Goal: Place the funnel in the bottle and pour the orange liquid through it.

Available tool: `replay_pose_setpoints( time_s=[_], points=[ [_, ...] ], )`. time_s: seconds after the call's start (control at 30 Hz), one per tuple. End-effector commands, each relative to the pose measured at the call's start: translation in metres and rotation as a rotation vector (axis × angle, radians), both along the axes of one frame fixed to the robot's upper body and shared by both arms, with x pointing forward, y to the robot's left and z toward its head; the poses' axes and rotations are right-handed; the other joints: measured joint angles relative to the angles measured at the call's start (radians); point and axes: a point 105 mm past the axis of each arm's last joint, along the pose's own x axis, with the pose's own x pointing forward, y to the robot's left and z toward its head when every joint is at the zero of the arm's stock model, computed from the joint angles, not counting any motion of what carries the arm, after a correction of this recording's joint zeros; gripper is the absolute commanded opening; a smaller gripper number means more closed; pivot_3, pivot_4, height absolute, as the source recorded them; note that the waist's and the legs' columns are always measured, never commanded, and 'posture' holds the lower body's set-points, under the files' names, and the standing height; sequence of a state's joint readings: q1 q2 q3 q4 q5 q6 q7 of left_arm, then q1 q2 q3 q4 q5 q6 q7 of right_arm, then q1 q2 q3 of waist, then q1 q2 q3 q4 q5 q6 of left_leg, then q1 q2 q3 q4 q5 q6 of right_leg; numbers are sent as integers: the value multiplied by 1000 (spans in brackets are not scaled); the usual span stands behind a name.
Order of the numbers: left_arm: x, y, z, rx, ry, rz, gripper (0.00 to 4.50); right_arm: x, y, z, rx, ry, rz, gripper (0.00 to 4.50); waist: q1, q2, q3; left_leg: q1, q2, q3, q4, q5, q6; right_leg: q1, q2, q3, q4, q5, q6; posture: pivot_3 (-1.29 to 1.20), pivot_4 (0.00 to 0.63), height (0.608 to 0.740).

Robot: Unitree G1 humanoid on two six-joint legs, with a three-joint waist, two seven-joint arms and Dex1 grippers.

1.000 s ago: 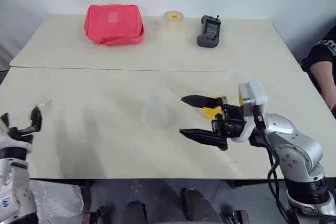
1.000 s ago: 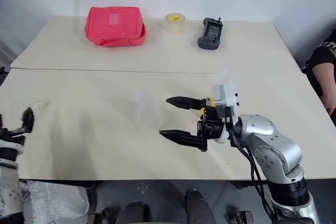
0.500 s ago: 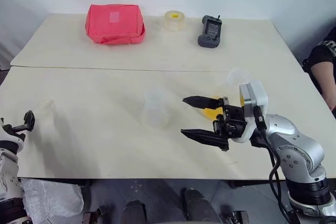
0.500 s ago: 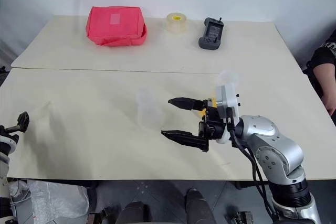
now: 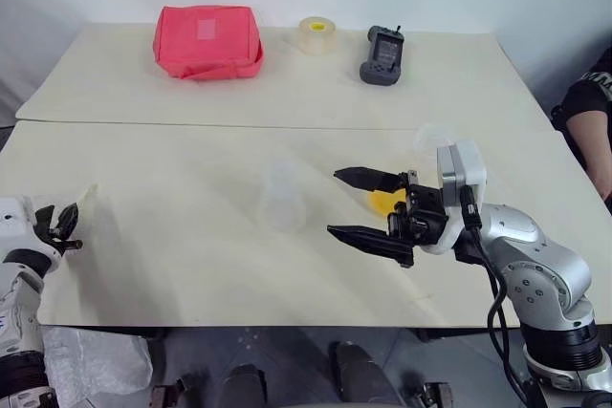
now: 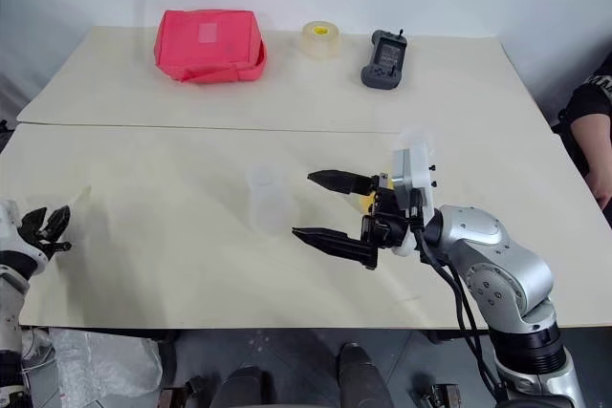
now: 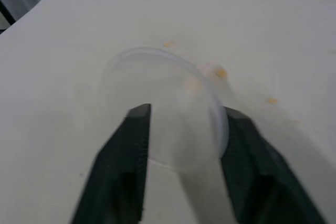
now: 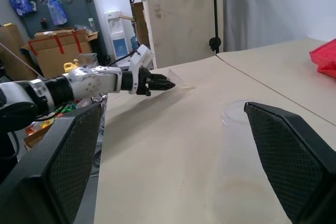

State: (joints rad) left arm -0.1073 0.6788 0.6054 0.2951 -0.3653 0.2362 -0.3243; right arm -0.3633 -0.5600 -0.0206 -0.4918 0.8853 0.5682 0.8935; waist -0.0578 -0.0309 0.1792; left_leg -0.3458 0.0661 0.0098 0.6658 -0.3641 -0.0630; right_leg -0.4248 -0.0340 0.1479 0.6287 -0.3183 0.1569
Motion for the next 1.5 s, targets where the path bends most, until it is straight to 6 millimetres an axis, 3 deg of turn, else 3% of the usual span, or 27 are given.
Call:
replay_pose_setpoints(
  time_s=[0.03,0.13,0.5,0.73,0.83,0.9,1.17,1.3,1.5],
  points=[
    [-6,2,18,37,-34,-5,760,-5,-2,10,6,-56,-8,4500,1,0,0,-4,0,0,1,1,-1,-4,-1,-1,1,0,0,0,150,740],
    [-8,2,19,40,-37,-6,27,-5,-2,10,1,-57,-10,4500,1,0,0,-7,-1,-1,2,3,-6,-7,-3,-4,2,0,0,0,150,740],
    [-13,-6,35,49,-45,-88,27,0,-4,15,0,-79,-21,4500,0,0,0,-7,-3,-1,2,3,-5,-6,-7,-11,1,0,0,0,150,740],
    [-9,-26,62,50,-139,-229,27,-4,-5,20,-6,-89,10,4500,1,0,0,-7,-3,-1,2,3,-5,-6,-7,-12,1,0,0,0,150,740],
    [-3,-49,83,62,-208,-367,27,-5,-8,23,-6,-92,11,4500,2,0,0,-7,-3,-2,2,3,-5,-6,-7,-14,1,0,0,0,150,740],
    [1,-75,100,85,-256,-521,27,-5,-11,30,31,-106,2,4500,2,0,0,-7,-3,-2,2,3,-5,-5,-7,-15,1,0,0,0,150,740],
    [21,-139,132,233,-302,-942,27,-10,-12,39,93,-139,14,4500,2,1,0,-7,-4,-2,3,3,-6,-5,-8,-17,1,0,0,0,150,740],
    [26,-173,138,302,-234,-1195,27,-6,-15,25,33,-86,-51,4500,-3,1,1,-7,-4,-2,4,3,-6,-5,-7,-17,2,0,0,0,150,740],
    [36,-203,149,389,-190,-1432,27,-12,-18,6,-2,-60,-109,4500,0,3,2,-8,-4,-2,6,3,-6,-4,-7,-19,1,0,0,0,150,740]
  ],
)
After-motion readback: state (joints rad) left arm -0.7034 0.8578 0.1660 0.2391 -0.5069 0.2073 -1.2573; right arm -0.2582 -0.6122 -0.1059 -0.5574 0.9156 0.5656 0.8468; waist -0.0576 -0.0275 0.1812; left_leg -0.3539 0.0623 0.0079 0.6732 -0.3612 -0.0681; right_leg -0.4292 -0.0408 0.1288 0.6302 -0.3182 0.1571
